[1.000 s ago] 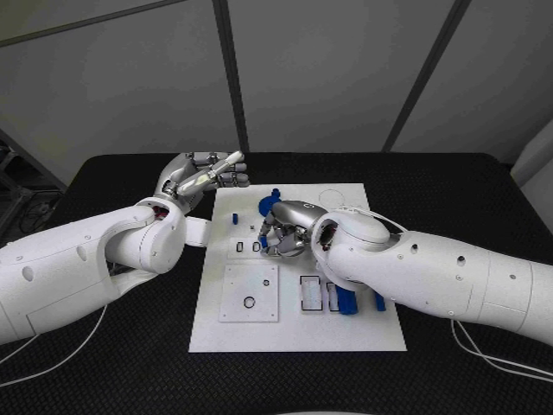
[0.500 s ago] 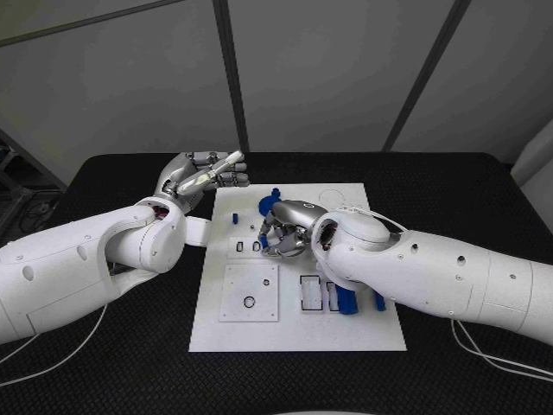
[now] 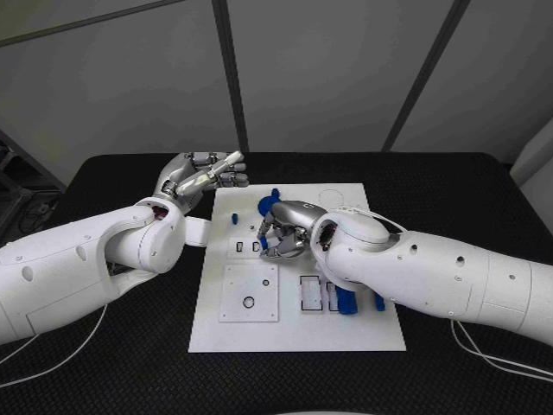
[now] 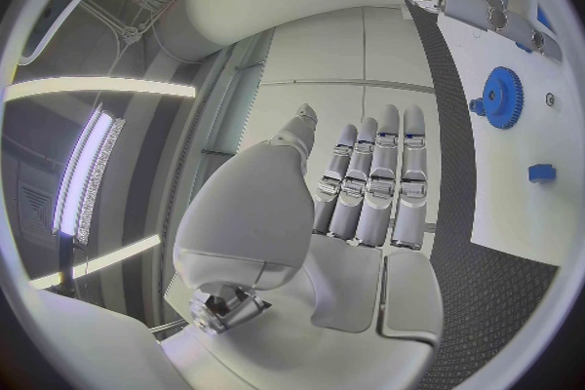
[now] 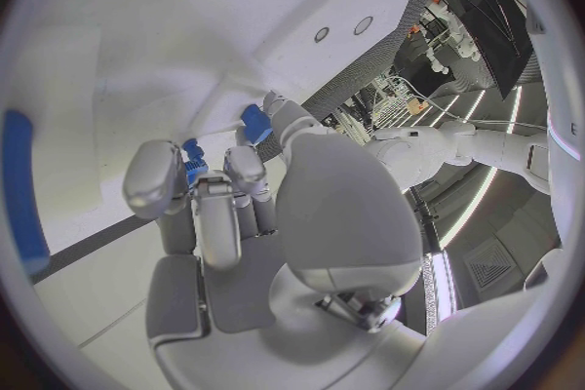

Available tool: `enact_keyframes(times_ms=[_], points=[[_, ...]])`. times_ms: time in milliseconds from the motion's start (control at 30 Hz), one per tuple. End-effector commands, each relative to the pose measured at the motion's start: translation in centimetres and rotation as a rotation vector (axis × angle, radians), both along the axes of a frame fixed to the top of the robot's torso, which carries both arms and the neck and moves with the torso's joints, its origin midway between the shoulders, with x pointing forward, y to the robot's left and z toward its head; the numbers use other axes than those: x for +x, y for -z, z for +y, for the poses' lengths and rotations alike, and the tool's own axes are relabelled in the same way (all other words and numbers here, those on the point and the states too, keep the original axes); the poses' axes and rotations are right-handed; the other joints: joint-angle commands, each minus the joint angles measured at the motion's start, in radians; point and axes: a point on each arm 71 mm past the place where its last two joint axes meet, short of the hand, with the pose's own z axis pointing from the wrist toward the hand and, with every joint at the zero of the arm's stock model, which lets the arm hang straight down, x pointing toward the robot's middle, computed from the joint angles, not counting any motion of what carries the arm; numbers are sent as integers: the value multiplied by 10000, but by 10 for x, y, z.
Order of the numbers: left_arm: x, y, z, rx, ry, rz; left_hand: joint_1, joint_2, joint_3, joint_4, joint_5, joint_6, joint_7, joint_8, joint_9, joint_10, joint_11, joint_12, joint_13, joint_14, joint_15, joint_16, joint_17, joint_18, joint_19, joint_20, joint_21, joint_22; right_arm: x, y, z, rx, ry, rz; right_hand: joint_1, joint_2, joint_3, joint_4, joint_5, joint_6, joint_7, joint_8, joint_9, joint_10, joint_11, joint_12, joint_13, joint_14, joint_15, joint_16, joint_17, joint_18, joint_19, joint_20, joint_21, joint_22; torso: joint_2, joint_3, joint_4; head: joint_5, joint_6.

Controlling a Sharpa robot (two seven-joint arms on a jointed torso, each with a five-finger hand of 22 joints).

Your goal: Assemble the parts on the task board

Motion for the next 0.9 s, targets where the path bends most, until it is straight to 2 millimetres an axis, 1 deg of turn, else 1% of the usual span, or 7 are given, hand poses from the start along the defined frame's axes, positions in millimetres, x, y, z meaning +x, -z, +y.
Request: enact_keyframes(times_ms=[33,267,433,567,667,800,900], points=[[0,-1,-1,-13,139,-89,-43,51,1,-39,-58,2,43,-67,-15,15,63,-35,-14,-17,13,-43,10,-87,-40,2,-41,-15,0,-1,-1,173,94,-218,-49,-43,-80,8,39,-73,4,-54,-14,-74,32,-48,-11,1040,85,51,2635,-50,-27,25,-46,-10,-2,1,-1,5,-3],[1,-1,0,248,179,-96,-38,59,1,-65,-59,9,8,-61,-12,40,40,-22,-8,57,-10,-36,31,-77,4,-10,-17,-12,-4,-9,-1,1090,-36,-914,-22,-60,-163,22,118,-115,12,-46,-25,-52,38,-5,14,1040,93,51,2635,-57,3,34,-22,32,-7,9,-1,22,12],[2,2,3,967,271,-59,-203,11,-106,-85,-51,179,-142,-8,11,549,-162,135,49,807,-248,226,248,-59,501,-211,280,85,-8,-19,-5,2241,-319,-1603,109,-80,-326,51,230,-437,87,-159,-81,-86,97,-7,-22,1040,135,51,2635,-43,-35,65,-71,-50,-22,11,-16,22,48],[3,5,7,1658,392,109,-418,-92,-240,-40,-25,660,-346,150,61,1458,-464,451,180,1879,-607,753,653,-47,1433,-570,893,351,-14,-27,-12,3237,-816,-1839,274,17,-342,47,331,-511,111,-158,-76,-96,119,1,-32,1030,159,32,2601,-22,-96,91,-135,-154,-40,6,-29,20,100],[4,8,12,2275,597,431,-536,-128,-277,3,-37,1013,-611,244,86,2123,-781,651,310,3278,-1003,1808,1350,-54,2177,-947,1508,655,-19,-30,-23,3800,-1180,-1519,394,125,-329,19,360,-264,68,11,-19,-104,91,5,-48,963,146,-99,2357,42,-283,97,-322,-461,-68,7,-54,26,150],[3,15,16,3440,1317,1186,-761,-162,-342,128,-41,1287,-863,277,130,2899,-1013,1088,690,3280,-1265,2920,2280,-95,2689,-1248,2282,1103,-21,-35,-43,4187,-1249,-740,474,184,-337,-22,409,-6,12,176,18,-97,41,24,-49,938,108,-147,2274,69,-366,72,-409,-587,-125,10,-90,77,158],[2,19,18,4829,2060,1864,-1234,-164,-537,432,-61,1389,-934,298,201,3221,-1184,1724,1328,2868,-1321,3492,2947,-126,2828,-1367,3033,1593,-21,-39,-64,4480,-986,-36,483,213,-359,-29,472,182,-36,299,43,-97,-2,26,-61,930,72,-165,2243,77,-387,42,-439,-624,-189,18,-140,135,150]])
